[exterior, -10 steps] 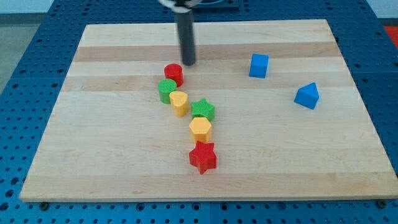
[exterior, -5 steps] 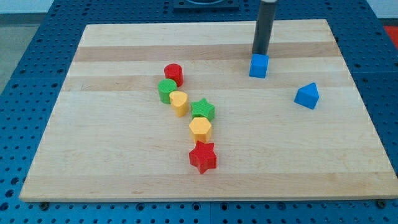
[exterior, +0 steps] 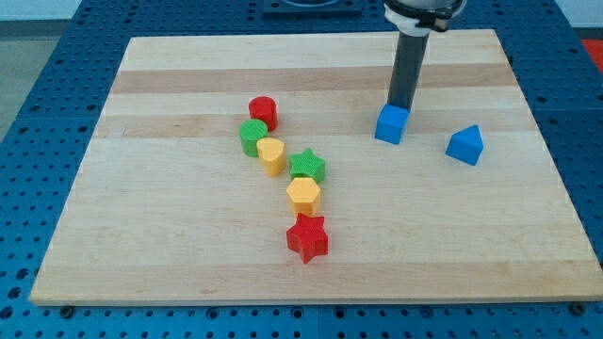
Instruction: Move the blue cube diagonally top right to the green star
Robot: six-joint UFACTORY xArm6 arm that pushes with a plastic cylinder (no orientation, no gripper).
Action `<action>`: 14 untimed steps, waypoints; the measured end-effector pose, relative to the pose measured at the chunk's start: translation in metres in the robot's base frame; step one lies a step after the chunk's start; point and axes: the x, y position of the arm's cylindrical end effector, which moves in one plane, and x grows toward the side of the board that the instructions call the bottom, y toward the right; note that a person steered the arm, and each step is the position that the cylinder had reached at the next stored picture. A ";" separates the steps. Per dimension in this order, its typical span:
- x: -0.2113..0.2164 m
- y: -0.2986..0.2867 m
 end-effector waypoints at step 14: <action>0.007 0.021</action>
